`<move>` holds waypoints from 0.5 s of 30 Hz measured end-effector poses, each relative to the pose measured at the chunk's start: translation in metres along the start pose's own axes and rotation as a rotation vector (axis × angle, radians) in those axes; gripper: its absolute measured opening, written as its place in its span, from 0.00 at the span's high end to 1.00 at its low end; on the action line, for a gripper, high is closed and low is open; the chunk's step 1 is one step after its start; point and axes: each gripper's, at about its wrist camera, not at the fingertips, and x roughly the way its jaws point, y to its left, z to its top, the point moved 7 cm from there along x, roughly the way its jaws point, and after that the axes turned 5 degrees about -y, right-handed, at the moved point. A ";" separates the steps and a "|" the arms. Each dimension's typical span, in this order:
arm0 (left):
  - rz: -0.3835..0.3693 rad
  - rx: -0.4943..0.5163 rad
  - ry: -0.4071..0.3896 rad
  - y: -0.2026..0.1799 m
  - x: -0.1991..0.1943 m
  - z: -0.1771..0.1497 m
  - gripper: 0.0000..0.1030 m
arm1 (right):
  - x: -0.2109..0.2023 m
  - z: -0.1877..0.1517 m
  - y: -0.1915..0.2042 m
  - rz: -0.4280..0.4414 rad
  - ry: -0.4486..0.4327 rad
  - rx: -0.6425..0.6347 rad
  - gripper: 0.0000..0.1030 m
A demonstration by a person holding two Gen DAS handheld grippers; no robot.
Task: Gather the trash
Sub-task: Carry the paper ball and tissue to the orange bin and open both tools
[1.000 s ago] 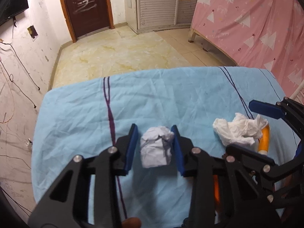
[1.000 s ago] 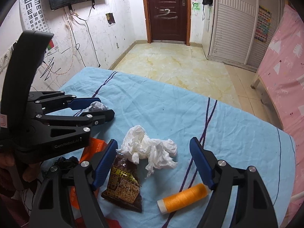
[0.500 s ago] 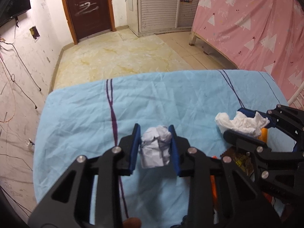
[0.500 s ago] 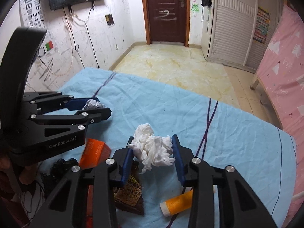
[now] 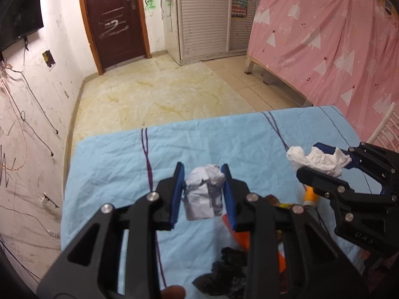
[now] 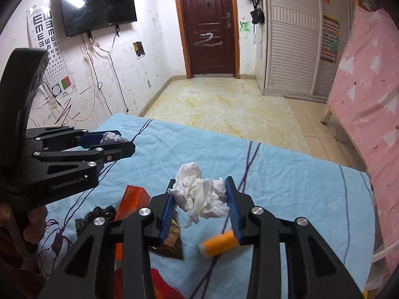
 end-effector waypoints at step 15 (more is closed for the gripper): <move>-0.040 0.080 -0.039 -0.064 -0.028 0.014 0.72 | -0.068 -0.011 -0.034 -0.047 -0.100 0.069 0.69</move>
